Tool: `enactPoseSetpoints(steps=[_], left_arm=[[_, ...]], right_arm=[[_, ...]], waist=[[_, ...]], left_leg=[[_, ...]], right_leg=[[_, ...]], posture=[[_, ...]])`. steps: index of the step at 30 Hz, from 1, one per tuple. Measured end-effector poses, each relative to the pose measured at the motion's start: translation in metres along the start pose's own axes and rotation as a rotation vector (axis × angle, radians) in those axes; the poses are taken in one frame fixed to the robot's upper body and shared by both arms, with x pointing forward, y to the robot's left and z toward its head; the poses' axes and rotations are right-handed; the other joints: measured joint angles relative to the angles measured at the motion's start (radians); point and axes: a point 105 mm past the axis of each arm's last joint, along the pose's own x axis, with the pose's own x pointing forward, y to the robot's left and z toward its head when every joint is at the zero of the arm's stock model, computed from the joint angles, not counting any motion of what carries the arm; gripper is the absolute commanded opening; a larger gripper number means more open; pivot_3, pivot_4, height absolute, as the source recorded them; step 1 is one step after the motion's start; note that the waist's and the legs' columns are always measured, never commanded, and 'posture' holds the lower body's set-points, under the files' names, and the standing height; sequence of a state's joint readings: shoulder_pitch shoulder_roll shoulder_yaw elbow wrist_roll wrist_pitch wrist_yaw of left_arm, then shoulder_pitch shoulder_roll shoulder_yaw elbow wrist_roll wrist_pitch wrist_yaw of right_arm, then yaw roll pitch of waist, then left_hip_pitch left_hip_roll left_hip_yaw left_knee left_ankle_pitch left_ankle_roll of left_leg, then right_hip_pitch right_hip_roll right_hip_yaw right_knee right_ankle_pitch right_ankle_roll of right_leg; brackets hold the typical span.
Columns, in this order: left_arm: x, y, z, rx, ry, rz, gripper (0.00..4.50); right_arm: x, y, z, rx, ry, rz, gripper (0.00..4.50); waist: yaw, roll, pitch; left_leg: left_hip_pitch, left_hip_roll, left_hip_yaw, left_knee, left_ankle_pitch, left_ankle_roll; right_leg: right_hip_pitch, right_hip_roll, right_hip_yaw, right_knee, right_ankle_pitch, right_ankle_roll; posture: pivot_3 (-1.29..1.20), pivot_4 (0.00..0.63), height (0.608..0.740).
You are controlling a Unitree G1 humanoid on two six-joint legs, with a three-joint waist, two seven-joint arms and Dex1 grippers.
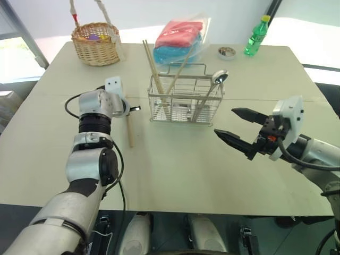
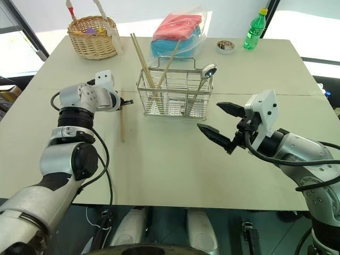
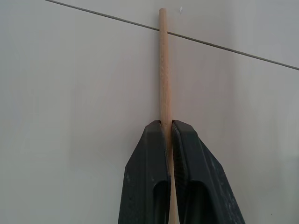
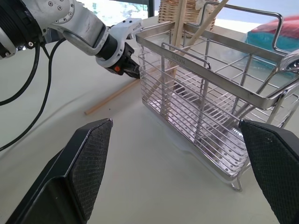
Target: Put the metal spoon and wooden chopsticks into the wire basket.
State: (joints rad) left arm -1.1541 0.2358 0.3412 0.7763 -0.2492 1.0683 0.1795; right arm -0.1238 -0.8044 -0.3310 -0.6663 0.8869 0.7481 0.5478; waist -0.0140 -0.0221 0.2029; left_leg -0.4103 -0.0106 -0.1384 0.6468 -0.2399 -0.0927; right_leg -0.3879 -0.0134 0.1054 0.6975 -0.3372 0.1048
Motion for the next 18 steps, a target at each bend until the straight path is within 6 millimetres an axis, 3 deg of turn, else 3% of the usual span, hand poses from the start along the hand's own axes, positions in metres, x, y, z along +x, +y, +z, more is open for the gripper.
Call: enactPoseSetpoints(steps=[11,15,18], left_arm=[[0.0,0.006,0.007,0.009,-0.041,0.002,0.03],[-0.007,0.01,0.035,0.076,-0.204,-0.016,0.03],[-0.039,0.013,0.088,0.212,-0.53,-0.027,0.03]], right_arm=[[-0.003,0.005,-0.009,0.02,0.034,0.033,4.5],[-0.005,0.004,-0.009,0.011,0.041,0.034,4.5],[-0.01,0.002,-0.009,0.003,0.054,0.022,4.5]], waist=[[-0.003,0.0,0.0],[-0.005,0.0,0.0],[-0.003,0.0,0.0]], left_leg=[[0.0,0.0,0.0,0.0,0.0,0.0],[0.0,0.0,0.0,-0.001,0.0,0.0],[-0.001,0.001,0.0,-0.003,0.0,0.0]], right_leg=[[0.0,0.001,0.0,0.0,0.0,0.0],[-0.001,0.001,0.0,0.0,0.0,0.0],[-0.002,0.0,0.0,-0.001,0.0,0.0]], posture=[[0.0,0.15,0.74],[0.0,0.15,0.74],[0.0,0.15,0.74]])
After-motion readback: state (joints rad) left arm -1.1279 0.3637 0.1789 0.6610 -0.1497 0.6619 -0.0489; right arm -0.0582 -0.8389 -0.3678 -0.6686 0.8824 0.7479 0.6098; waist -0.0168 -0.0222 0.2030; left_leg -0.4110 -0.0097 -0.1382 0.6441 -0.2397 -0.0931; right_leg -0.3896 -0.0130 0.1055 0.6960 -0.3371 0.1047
